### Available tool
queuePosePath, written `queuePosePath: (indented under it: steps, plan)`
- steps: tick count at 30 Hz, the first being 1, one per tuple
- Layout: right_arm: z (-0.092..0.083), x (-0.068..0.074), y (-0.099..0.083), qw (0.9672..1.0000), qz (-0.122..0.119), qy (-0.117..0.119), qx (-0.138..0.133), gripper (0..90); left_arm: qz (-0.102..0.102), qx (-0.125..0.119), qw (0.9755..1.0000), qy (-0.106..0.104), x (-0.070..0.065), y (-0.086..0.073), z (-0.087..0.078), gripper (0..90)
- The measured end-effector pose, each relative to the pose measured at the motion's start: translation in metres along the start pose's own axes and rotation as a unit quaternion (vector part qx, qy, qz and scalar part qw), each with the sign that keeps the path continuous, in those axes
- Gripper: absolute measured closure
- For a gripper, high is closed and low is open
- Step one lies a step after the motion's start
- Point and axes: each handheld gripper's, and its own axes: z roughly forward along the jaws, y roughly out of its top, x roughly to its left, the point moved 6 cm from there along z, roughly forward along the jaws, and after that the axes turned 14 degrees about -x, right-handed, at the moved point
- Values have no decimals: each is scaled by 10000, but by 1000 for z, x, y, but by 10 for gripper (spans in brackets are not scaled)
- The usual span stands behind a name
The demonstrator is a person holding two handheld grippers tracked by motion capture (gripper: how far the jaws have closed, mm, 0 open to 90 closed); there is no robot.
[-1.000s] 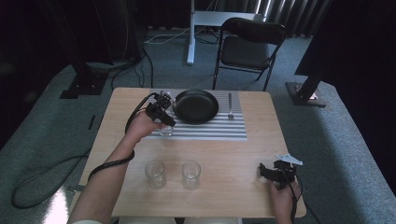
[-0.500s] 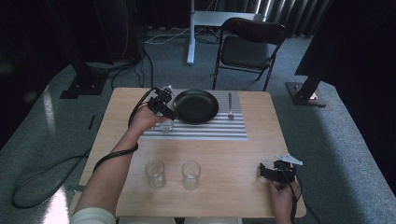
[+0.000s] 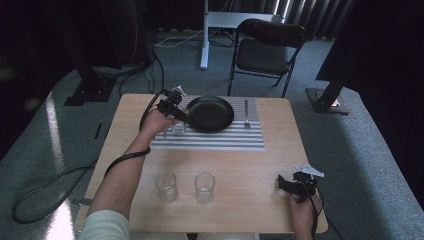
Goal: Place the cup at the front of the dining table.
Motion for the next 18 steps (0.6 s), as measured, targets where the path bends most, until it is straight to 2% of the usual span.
queuePosePath:
  steps: [3, 5, 8, 14, 16, 18]
  plan:
    - [0, 0, 0, 10000, -3, 0, 1, 125, -15, 47, 10000, 22, 2, -1, 5, 287]
    - [0, 0, 0, 10000, -2, 2, 0, 124, 23, -5, 10000, 43, 2, 1, 7, 287]
    - [0, 0, 0, 10000, 5, -1, -1, 124, -57, -37, 10000, -60, 3, 2, 12, 287]
    - [0, 0, 0, 10000, 6, 0, -1, 125, -82, 21, 9999, -66, 2, -1, 24, 287]
    - [0, 0, 0, 10000, 4, 0, -1, 124, -92, 101, 9999, -1, 3, -6, 29, 287]
    - [0, 0, 0, 10000, 0, 0, -1, 124, -248, -82, 9997, -7, 6, -8, 31, 287]
